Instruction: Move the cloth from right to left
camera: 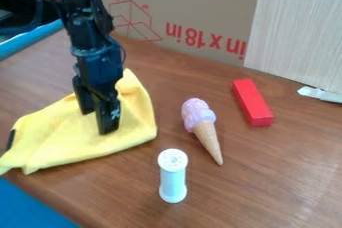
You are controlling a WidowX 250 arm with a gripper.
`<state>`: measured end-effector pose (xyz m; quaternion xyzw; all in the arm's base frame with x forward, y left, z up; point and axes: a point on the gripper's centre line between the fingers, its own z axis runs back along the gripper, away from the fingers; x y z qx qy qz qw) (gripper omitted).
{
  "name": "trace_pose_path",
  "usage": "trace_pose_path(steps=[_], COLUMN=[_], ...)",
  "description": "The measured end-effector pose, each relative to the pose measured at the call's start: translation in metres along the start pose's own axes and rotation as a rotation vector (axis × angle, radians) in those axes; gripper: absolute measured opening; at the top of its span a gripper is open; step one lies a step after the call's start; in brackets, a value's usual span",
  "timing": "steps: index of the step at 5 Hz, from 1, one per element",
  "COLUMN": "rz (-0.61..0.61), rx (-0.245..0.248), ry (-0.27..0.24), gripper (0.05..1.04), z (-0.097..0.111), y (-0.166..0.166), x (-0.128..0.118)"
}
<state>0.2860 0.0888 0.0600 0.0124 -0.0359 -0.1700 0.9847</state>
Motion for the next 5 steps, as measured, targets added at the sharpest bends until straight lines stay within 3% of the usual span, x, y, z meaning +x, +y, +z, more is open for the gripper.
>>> trace_pose_path(steps=[3, 5], rz=[0.322, 0.458], rx=[-0.016, 0.003], ry=[-0.002, -0.041], gripper=[1.001, 1.001], z=[-0.001, 0.008], y=[0.046, 0.082], x=[0.039, 0.056])
